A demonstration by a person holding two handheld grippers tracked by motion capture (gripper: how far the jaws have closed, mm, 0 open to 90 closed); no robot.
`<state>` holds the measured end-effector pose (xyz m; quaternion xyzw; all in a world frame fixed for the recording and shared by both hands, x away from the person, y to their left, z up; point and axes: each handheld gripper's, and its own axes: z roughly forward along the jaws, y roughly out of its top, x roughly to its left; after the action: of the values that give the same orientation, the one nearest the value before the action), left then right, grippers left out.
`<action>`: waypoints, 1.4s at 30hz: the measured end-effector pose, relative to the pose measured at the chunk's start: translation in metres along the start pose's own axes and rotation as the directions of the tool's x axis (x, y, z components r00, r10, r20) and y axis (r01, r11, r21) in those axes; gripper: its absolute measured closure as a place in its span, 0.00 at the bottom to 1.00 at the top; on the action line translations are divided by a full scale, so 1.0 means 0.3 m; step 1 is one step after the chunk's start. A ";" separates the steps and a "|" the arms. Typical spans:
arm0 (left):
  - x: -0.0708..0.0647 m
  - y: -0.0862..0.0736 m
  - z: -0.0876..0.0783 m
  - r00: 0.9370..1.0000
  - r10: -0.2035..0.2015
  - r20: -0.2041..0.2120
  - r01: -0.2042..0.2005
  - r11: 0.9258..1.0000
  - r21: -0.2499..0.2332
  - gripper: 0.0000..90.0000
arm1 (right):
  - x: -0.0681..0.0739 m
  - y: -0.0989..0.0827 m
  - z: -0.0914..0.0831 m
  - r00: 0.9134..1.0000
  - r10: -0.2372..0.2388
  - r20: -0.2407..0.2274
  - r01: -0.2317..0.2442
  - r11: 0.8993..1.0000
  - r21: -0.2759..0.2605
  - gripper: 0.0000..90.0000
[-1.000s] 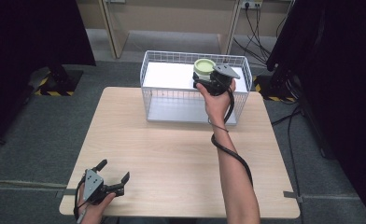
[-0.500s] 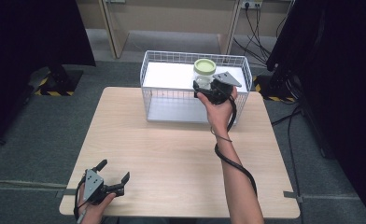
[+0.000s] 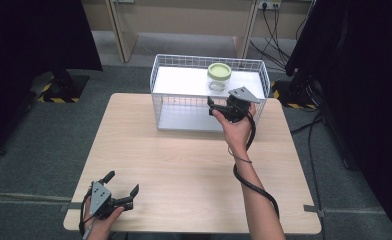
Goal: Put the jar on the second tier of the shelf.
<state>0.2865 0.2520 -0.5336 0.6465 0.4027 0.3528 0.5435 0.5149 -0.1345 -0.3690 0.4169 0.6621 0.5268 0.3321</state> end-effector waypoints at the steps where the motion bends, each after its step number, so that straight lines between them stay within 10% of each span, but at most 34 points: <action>1: 0.000 0.000 0.000 1.000 0.001 0.000 -0.001 1.000 0.000 0.02 | 0.001 -0.002 -0.003 1.000 0.002 -0.003 -0.002 1.000 0.002 0.01; 42: -0.003 0.000 0.000 1.000 0.006 -0.007 -0.006 1.000 -0.002 0.02 | 0.025 -0.223 -0.189 0.996 -0.048 -0.073 0.054 0.995 0.088 0.01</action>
<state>0.2861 0.2511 -0.5337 0.6459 0.4023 0.3573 0.5415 0.4484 -0.1581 -0.4216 0.3955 0.7068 0.5023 0.3028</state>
